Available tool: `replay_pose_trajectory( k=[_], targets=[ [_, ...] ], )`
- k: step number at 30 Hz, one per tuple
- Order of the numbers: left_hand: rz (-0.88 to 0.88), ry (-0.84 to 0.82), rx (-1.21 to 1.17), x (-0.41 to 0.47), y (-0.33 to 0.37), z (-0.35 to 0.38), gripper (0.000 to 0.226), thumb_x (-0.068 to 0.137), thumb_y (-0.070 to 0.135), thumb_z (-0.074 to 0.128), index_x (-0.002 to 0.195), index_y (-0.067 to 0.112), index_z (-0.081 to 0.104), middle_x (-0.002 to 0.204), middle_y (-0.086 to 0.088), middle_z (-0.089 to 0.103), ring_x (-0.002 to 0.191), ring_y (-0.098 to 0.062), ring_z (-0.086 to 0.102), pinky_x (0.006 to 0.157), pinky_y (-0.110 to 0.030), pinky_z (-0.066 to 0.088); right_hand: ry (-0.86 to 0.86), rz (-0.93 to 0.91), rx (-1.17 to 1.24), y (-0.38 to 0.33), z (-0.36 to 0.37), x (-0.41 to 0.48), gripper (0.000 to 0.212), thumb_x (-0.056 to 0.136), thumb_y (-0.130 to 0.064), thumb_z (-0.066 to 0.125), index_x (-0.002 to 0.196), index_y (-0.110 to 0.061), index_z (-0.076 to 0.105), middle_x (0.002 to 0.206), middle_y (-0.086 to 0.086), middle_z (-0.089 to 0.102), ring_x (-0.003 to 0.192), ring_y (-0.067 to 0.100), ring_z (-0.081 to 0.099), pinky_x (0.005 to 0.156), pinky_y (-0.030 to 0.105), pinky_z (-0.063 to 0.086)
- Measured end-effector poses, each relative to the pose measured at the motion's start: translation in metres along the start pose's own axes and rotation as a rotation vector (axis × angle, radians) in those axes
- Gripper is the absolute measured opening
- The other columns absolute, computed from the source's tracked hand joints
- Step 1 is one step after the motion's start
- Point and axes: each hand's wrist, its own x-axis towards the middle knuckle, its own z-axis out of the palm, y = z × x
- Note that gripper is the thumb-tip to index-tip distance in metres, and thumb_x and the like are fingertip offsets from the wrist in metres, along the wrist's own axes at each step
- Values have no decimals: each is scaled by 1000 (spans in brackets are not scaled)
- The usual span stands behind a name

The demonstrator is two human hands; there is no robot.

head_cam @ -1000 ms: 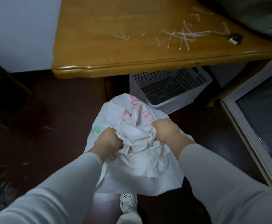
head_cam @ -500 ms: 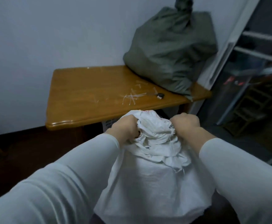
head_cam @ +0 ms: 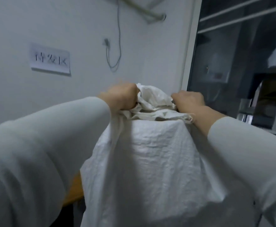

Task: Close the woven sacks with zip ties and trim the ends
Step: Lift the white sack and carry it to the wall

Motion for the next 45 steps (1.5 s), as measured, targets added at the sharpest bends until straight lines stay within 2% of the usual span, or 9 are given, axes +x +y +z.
replay_pose_trajectory(
  k=[2, 4, 10, 14, 19, 24, 35, 41, 45],
  targets=[
    [8, 72, 31, 14, -9, -36, 16, 85, 27, 55, 72, 20, 49, 102, -12, 64, 86, -31, 58, 72, -30, 39, 91, 1, 16, 3, -29, 16, 30, 95, -29, 43, 121, -16, 49, 122, 10, 53, 110, 31, 57, 73, 35, 41],
    [7, 124, 59, 26, -23, -65, 17, 85, 24, 54, 71, 20, 48, 94, -10, 61, 78, -26, 51, 71, -31, 40, 153, 10, 41, -1, -52, 35, 32, 94, -33, 43, 121, -17, 48, 122, 10, 51, 110, 31, 57, 76, 37, 44],
    [-21, 233, 167, 56, -94, -112, 32, 85, 22, 54, 58, 16, 39, 82, -5, 48, 77, -26, 49, 72, -29, 38, 224, -7, 109, -52, -97, 99, 31, 95, -34, 39, 121, -18, 47, 125, 8, 50, 113, 28, 54, 78, 33, 40],
    [-15, 275, 273, 79, -155, -121, 25, 83, 21, 55, 62, 17, 43, 94, -12, 62, 88, -32, 60, 71, -30, 40, 257, -17, 165, -104, -103, 149, 29, 96, -31, 37, 120, -19, 48, 125, 6, 50, 116, 25, 52, 78, 30, 38],
    [-17, 256, 381, 110, -230, -124, 13, 84, 21, 55, 73, 23, 49, 104, -10, 65, 88, -30, 59, 69, -27, 37, 279, -20, 260, -172, -95, 217, 26, 95, -31, 38, 116, -20, 50, 122, 4, 52, 114, 24, 54, 81, 31, 42],
    [-55, 245, 446, 138, -306, -113, 17, 83, 18, 55, 69, 21, 46, 101, -9, 65, 76, -25, 46, 67, -26, 34, 312, -19, 341, -243, -76, 289, 27, 94, -28, 40, 116, -20, 53, 122, 6, 55, 112, 28, 57, 79, 35, 44],
    [-183, 306, 603, 240, -429, -58, 14, 84, 21, 55, 76, 28, 47, 105, -7, 64, 92, -29, 58, 70, -27, 36, 421, -99, 443, -338, -20, 454, 32, 95, -31, 37, 120, -17, 48, 122, 11, 53, 112, 33, 56, 81, 38, 44],
    [-332, 250, 627, 302, -489, -7, 15, 86, 24, 55, 73, 24, 47, 87, -3, 51, 77, -24, 44, 69, -25, 33, 405, -231, 498, -386, 32, 549, 34, 94, -35, 39, 122, -16, 46, 121, 11, 50, 110, 33, 56, 81, 39, 45],
    [-366, 225, 652, 337, -518, 28, 14, 86, 24, 54, 76, 24, 46, 96, -6, 60, 80, -26, 48, 69, -26, 34, 405, -285, 490, -406, 64, 598, 33, 93, -32, 41, 121, -15, 45, 120, 12, 50, 109, 34, 56, 79, 39, 45]
  ],
)
